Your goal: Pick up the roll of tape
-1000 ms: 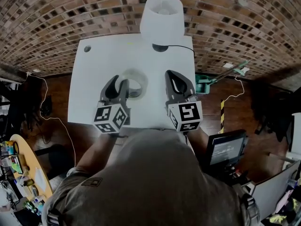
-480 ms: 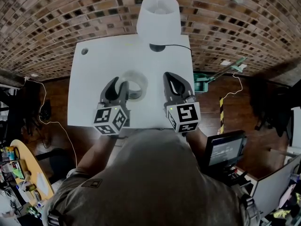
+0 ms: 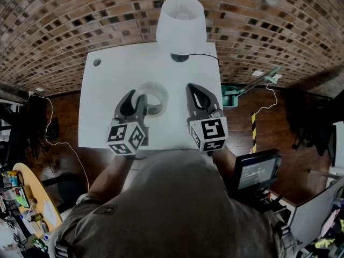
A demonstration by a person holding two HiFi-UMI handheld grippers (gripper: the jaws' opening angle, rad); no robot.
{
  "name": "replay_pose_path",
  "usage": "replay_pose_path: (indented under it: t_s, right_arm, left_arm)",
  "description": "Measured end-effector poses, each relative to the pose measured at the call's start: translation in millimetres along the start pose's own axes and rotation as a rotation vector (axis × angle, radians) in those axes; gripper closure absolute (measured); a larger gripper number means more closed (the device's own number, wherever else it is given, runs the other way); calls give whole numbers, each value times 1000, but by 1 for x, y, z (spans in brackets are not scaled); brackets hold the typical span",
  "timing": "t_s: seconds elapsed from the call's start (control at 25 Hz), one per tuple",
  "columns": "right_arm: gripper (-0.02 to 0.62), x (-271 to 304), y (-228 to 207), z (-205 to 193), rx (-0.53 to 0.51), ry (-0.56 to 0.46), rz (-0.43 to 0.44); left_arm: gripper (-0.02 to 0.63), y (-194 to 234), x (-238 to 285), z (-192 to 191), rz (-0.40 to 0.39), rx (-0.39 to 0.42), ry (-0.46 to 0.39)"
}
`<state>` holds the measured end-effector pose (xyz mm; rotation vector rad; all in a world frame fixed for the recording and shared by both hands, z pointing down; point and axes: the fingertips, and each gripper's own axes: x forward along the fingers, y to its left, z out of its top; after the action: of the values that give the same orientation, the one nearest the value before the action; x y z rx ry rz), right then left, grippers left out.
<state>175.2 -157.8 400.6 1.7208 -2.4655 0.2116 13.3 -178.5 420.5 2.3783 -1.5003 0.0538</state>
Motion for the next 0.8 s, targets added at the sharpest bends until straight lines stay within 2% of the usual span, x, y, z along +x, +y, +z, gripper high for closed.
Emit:
replay_pose_path:
  t_s: [0.8]
  right_arm:
    - [586,2,-4,0,1,6,-10]
  left_arm:
    - [479,-4,9,4,-25,5,9]
